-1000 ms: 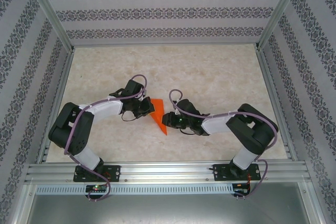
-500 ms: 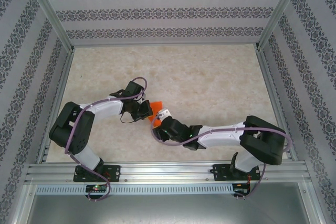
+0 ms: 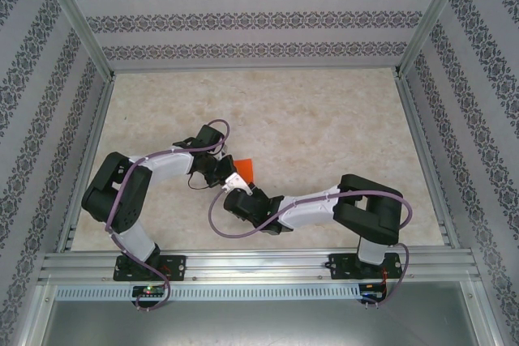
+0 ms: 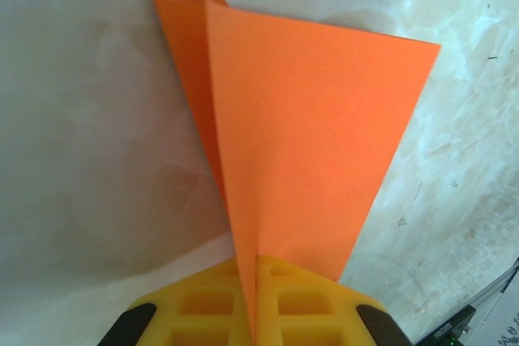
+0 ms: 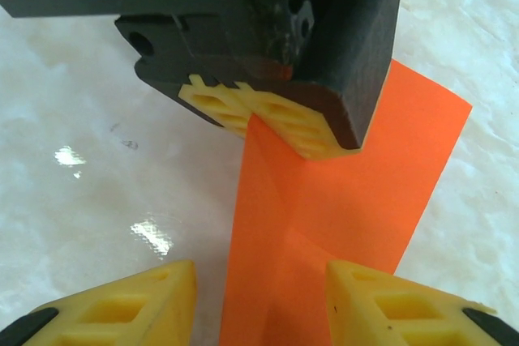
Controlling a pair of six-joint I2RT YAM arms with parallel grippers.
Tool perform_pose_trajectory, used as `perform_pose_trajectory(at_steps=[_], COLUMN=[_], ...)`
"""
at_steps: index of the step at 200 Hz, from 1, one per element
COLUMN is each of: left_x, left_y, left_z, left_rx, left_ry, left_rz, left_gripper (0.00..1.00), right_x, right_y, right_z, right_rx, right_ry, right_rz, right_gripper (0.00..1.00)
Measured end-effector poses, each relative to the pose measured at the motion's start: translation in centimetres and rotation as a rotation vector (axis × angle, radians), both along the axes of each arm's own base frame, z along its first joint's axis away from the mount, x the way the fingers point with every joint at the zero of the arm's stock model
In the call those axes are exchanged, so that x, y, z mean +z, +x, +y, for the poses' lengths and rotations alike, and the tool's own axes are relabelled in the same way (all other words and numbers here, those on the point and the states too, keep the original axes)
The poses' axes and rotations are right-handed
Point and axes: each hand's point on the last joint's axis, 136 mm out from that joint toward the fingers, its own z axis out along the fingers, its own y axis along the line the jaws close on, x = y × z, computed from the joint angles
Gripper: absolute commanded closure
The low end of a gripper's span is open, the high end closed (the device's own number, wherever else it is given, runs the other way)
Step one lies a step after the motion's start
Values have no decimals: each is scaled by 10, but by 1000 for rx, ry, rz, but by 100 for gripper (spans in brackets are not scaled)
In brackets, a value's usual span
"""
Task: Fold a paper plane with a square sheet of paper (pick it up from the middle)
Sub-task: Fold the wing for the fifth time at the center of the table.
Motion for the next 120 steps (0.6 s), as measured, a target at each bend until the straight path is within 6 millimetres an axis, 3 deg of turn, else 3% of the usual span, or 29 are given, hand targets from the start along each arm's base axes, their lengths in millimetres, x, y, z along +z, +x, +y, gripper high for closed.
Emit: perform_pose_trajectory(at_steps=[56, 120], left_x=[3, 5], left_y=[2, 3], left_z=[-2, -4], left_rx=[-3, -5], left_ry=[-10, -15], left_rz=[-3, -8], left_gripper=[91, 90], right_x=[-2, -7], right_y=[-1, 3], right_z=[-3, -10], right_rx=[-16, -58], right_ry=[-29, -53], right_rz=[-24, -43], right_gripper=[61, 79])
